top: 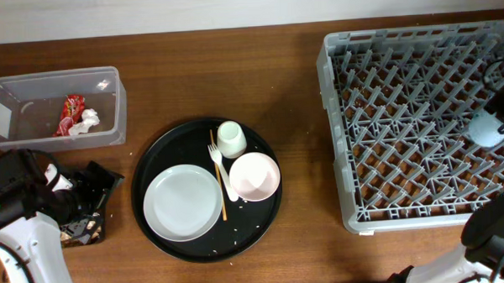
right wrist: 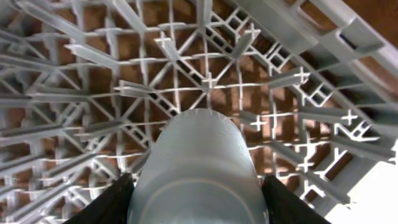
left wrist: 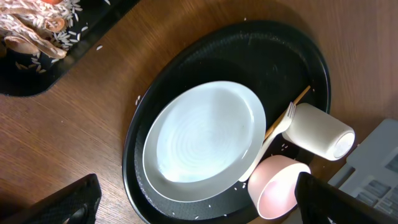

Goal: Sort waste into correct bins and load items into the dishwasher rack
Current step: 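Carry the blue cup with right gripper and place it in the rack, then move right gripper to the white cup and grasp it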

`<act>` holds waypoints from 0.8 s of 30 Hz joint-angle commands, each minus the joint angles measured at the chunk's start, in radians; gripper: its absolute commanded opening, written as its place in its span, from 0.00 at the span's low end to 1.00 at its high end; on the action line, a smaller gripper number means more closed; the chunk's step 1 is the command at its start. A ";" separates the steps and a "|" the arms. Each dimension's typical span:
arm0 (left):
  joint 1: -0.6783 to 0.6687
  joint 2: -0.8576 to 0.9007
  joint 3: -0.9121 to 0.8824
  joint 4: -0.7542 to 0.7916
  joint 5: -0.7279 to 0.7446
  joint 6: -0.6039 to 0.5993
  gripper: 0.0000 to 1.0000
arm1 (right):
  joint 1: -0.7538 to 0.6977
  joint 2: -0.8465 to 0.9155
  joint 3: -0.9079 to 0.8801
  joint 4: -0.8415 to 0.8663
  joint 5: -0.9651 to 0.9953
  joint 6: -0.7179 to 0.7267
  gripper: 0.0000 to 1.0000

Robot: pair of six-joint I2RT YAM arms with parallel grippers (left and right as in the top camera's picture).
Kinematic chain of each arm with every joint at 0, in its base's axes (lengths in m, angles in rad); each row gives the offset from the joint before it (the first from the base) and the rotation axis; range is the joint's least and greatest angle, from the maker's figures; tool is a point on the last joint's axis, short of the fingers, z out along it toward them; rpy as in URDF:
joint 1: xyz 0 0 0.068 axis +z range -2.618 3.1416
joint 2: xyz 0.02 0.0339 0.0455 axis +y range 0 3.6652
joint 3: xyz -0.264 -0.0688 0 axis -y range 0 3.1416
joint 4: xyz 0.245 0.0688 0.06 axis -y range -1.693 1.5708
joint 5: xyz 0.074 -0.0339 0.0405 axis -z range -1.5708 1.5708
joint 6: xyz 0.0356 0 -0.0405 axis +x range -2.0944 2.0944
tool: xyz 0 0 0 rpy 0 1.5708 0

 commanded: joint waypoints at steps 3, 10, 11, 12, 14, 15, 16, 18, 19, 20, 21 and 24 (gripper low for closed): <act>-0.001 0.000 -0.001 -0.001 0.003 -0.005 0.99 | -0.005 0.000 0.016 -0.035 0.040 0.002 0.88; -0.001 0.000 -0.001 -0.001 0.003 -0.005 0.99 | 0.061 -0.192 0.076 -0.083 -0.141 0.024 0.90; -0.001 0.000 -0.001 -0.001 0.003 -0.005 0.99 | 0.098 -0.222 0.078 -0.080 -0.185 0.023 0.90; -0.001 0.000 -0.001 -0.001 0.003 -0.005 0.99 | 0.132 -0.241 0.078 -0.075 -0.227 0.011 0.90; -0.001 0.000 -0.001 -0.001 0.003 -0.005 0.99 | 0.323 -0.278 0.078 -0.067 -0.332 -0.039 0.90; -0.001 0.000 -0.001 -0.001 0.003 -0.005 0.99 | 0.403 -0.279 0.077 -0.063 -0.359 -0.058 0.90; -0.001 0.000 -0.001 -0.001 0.003 -0.005 0.99 | 0.560 -0.266 0.077 -0.041 -0.362 -0.086 0.91; -0.001 0.000 -0.001 -0.001 0.003 -0.005 0.99 | 0.822 -0.199 0.077 0.037 -0.339 -0.138 0.98; -0.001 0.000 -0.001 -0.001 0.003 -0.005 0.99 | 0.895 -0.167 0.077 0.066 -0.314 -0.137 1.00; -0.001 0.000 -0.001 -0.001 0.003 -0.005 0.99 | 1.005 -0.101 0.077 0.117 -0.264 -0.137 0.99; -0.001 0.000 -0.001 -0.001 0.003 -0.005 0.99 | 1.065 -0.052 0.077 0.146 -0.230 -0.136 0.99; -0.001 0.000 -0.001 -0.001 0.003 -0.005 0.99 | 1.195 0.100 0.077 0.233 -0.171 -0.103 0.99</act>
